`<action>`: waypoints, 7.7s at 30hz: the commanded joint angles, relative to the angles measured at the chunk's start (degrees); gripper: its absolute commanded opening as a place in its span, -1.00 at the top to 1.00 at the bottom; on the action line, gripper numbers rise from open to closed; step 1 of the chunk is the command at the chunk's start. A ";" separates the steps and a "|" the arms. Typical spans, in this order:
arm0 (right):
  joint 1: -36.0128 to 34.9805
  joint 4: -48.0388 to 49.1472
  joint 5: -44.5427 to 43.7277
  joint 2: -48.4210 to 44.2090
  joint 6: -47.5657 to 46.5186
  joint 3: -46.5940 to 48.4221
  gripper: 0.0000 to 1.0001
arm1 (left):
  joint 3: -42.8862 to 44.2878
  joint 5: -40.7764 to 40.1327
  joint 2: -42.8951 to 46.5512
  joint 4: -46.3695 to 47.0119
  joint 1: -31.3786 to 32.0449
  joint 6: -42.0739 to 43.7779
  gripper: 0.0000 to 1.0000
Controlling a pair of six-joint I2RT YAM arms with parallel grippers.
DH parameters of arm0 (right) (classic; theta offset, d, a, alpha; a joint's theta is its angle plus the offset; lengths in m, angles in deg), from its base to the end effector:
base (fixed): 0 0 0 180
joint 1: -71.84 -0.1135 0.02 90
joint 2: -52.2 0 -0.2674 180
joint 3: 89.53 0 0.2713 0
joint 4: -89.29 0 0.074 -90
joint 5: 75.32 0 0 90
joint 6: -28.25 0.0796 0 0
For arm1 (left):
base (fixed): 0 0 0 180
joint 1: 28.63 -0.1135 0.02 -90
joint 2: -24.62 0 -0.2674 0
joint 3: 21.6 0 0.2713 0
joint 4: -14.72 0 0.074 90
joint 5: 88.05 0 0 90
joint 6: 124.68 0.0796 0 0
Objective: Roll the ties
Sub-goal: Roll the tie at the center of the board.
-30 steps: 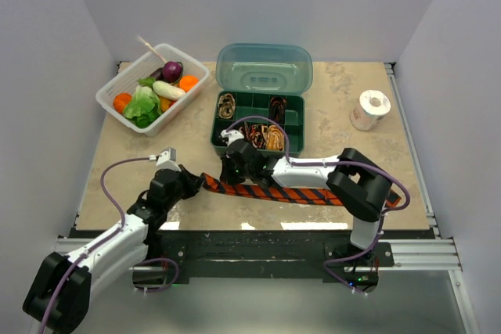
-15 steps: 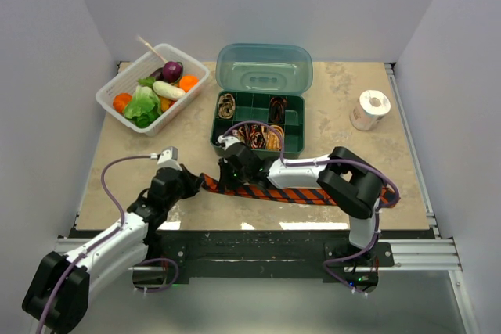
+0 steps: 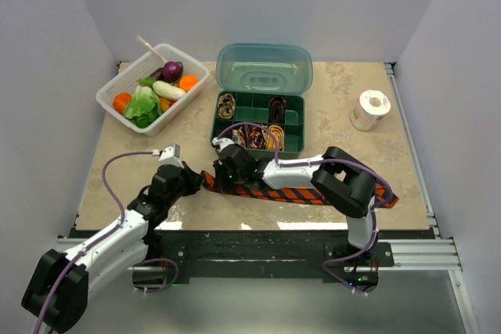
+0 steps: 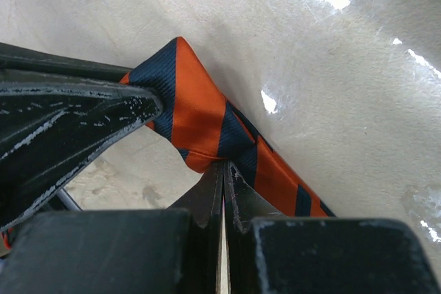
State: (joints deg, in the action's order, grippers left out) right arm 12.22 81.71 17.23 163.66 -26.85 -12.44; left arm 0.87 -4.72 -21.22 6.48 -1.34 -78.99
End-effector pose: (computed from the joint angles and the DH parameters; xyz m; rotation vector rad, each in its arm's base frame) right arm 0.2275 0.3951 0.1066 -0.5530 2.4092 0.8465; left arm 0.1936 -0.0895 0.1175 -0.3928 2.1452 -0.6094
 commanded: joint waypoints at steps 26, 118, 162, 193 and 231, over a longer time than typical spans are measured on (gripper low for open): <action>-0.06 16.16 4.48 2.89 1.23 -1.91 1.00 | 6.04 -0.44 -1.79 2.15 9.71 6.09 1.00; 1.69 1.31 -3.25 -14.43 -2.02 -14.22 1.00 | 9.38 -21.63 -12.78 -2.52 32.65 -8.95 0.66; 1.61 5.00 1.41 -9.51 -5.36 -12.37 1.00 | 7.96 -23.46 -11.03 -4.43 32.57 -18.43 0.61; 1.52 6.15 -0.44 -12.14 -5.28 -15.36 1.00 | -4.42 -9.24 -1.70 8.55 20.70 -17.39 0.02; 1.61 2.37 -1.32 -12.59 -6.42 -11.06 1.00 | 9.11 -14.77 -8.12 -4.45 20.70 -4.56 1.00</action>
State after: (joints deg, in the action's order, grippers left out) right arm 13.78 83.11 15.55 149.32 -32.38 -25.88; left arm 6.12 -16.81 -27.98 4.54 19.38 -88.63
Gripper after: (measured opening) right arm 0.007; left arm 0.199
